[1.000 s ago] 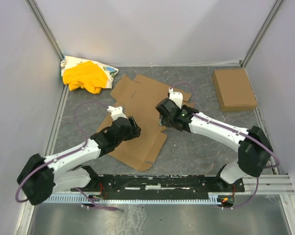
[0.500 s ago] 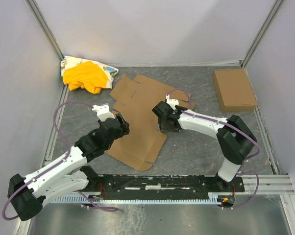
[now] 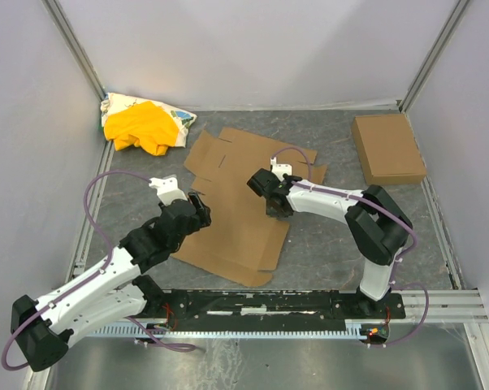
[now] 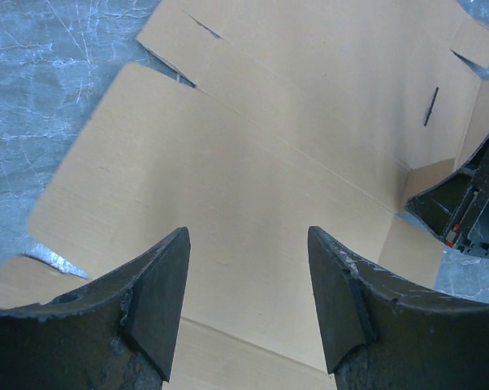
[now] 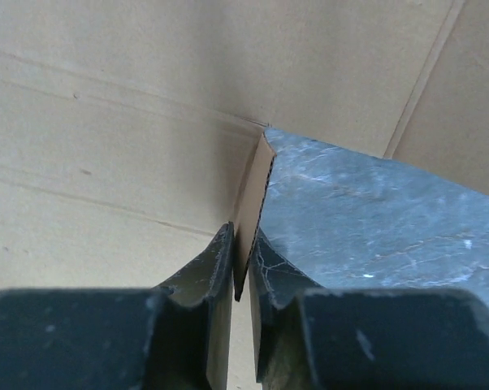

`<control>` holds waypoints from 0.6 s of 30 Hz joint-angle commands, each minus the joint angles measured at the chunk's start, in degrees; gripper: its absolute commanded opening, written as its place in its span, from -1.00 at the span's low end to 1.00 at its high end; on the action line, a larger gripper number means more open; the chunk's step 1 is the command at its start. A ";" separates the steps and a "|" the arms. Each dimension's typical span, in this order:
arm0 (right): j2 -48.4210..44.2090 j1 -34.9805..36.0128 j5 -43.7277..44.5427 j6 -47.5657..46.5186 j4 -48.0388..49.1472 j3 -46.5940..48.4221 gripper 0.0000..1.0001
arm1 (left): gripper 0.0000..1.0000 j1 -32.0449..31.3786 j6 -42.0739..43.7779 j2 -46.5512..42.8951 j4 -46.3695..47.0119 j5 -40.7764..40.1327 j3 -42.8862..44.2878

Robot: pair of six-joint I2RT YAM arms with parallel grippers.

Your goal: Fold the paper box

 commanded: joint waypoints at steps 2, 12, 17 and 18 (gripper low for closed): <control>-5.03 0.26 10.86 -5.19 -5.40 0.19 -0.69 | 0.36 -0.04 1.98 1.42 -0.16 -2.10 0.88; -11.89 0.15 17.63 -8.00 -8.91 -5.67 -0.78 | 0.61 2.47 4.27 15.43 5.48 -2.16 1.69; -14.44 -0.17 15.73 -5.53 -8.06 -8.54 -0.79 | 0.63 17.23 3.99 22.33 15.94 16.83 0.02; -15.17 -0.34 14.83 -5.21 -7.24 -9.43 -0.79 | 0.63 18.90 3.37 22.47 18.22 19.74 -0.74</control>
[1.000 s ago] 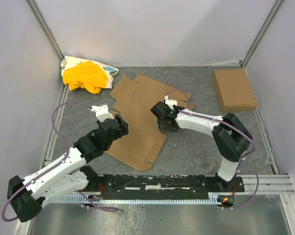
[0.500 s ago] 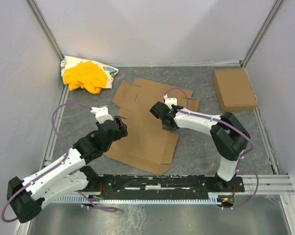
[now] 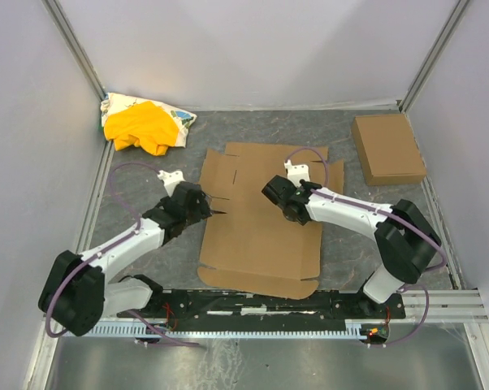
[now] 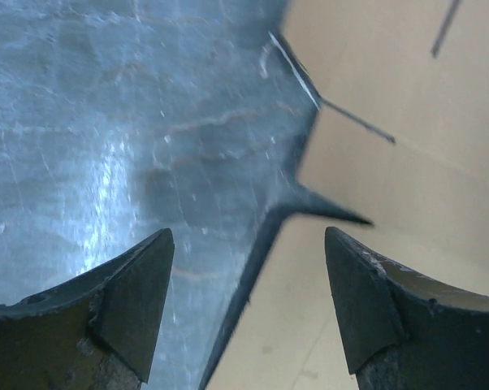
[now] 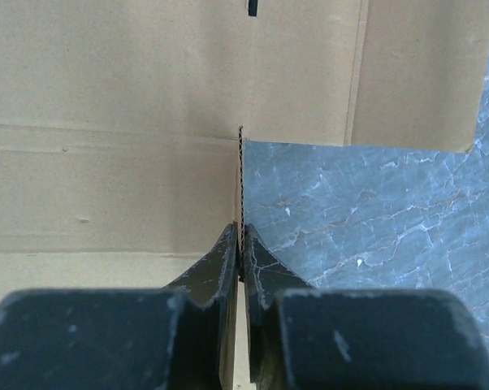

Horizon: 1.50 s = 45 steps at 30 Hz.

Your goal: Fold the paper box

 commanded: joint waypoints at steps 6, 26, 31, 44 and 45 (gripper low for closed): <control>-6.63 -0.51 -4.12 3.09 4.06 -4.48 -0.79 | 0.60 9.38 -2.45 0.68 21.50 21.77 -3.94; -8.17 -0.58 -7.63 4.75 6.84 -4.91 -0.79 | 0.50 9.23 0.03 10.34 19.23 21.74 -0.20; -8.24 -0.76 -6.89 5.03 6.29 -5.13 -0.79 | 0.50 9.25 1.19 8.22 14.67 17.97 1.12; -10.15 -1.41 -8.02 5.81 7.56 -7.02 -0.79 | 0.50 9.25 2.05 7.80 13.28 15.45 1.86; -10.24 -1.41 -8.29 5.85 7.81 -7.19 -0.79 | 0.50 9.22 1.92 8.36 13.72 15.68 2.02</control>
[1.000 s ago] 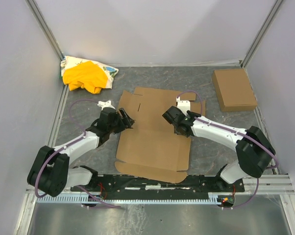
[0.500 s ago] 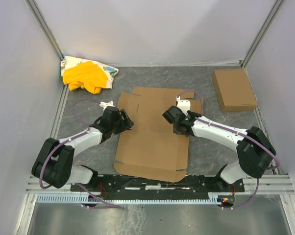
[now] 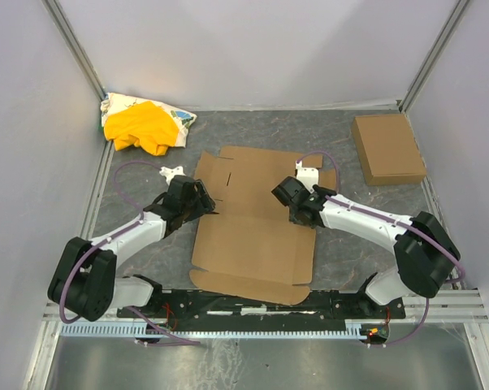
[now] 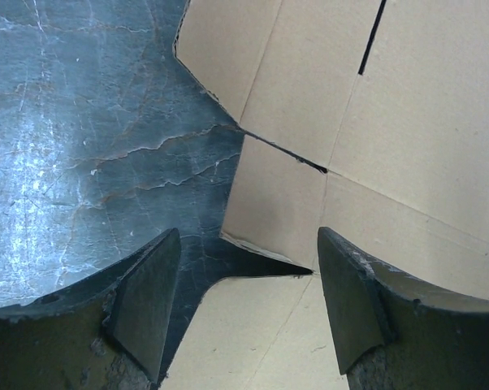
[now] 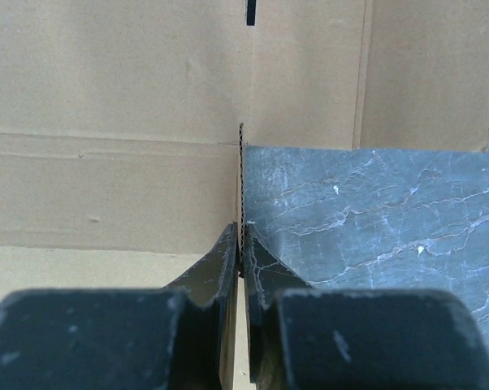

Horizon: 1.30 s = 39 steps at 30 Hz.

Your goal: Fold the paper box

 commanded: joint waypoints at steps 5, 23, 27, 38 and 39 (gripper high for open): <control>-2.35 -0.21 -1.39 0.56 3.21 -1.09 -0.79 | 0.49 -0.05 0.96 4.48 4.25 0.80 4.07; 1.92 -0.25 -3.77 0.23 6.78 -0.70 -0.79 | 0.37 -3.78 2.16 6.07 5.88 3.52 7.89; 3.90 -0.24 -4.46 -0.01 7.33 -0.34 -0.80 | 0.37 -5.93 2.71 8.44 6.29 3.17 8.91; 6.73 -0.24 -4.26 -1.20 8.47 0.26 -0.80 | 0.36 -11.16 4.73 13.19 3.69 -0.65 13.17; 7.03 -0.25 -4.33 -1.27 8.55 0.38 -0.80 | 0.36 -11.25 4.66 13.55 3.61 -0.71 13.14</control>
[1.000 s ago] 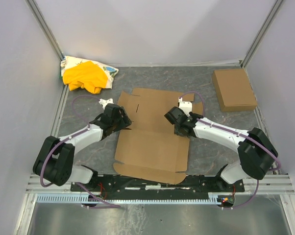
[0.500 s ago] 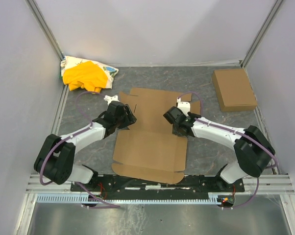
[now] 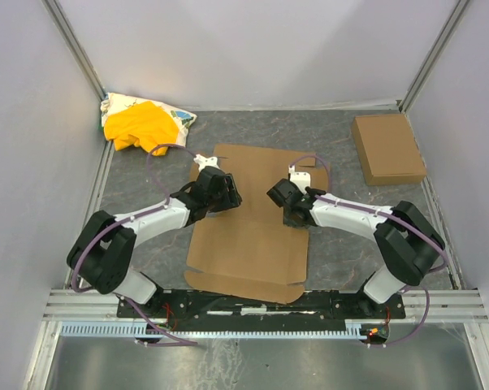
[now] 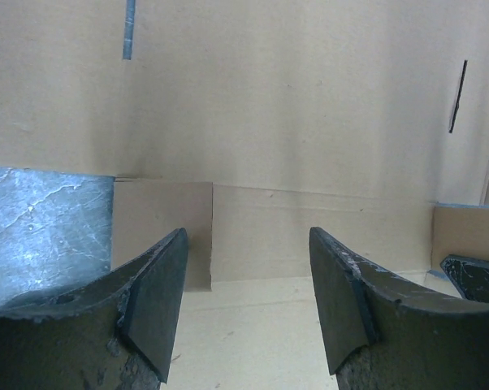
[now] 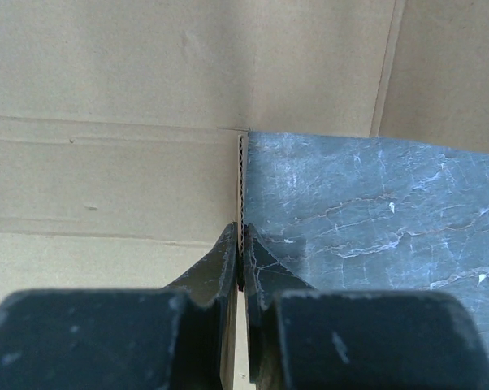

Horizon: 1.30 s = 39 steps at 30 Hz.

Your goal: Fold the paper box

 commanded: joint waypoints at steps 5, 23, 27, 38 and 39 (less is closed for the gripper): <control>2.59 -0.12 -0.42 -0.94 2.79 1.89 -0.80 | 0.36 -0.72 2.65 3.40 0.49 -2.30 1.82; 5.32 0.09 -3.36 -5.04 4.03 4.41 -0.71 | 0.36 -0.72 2.72 6.00 0.64 -2.06 2.10; 5.18 1.07 -1.33 -6.61 2.23 6.13 -0.27 | 0.36 -0.73 2.59 6.23 0.63 -2.10 1.82; 4.30 2.66 2.75 -10.40 0.11 9.63 -0.09 | 0.35 -0.75 2.64 6.48 0.39 -2.37 1.66; 4.75 2.67 3.09 -10.68 -0.27 10.22 -0.09 | 0.35 -0.73 2.62 6.44 0.39 -2.37 1.71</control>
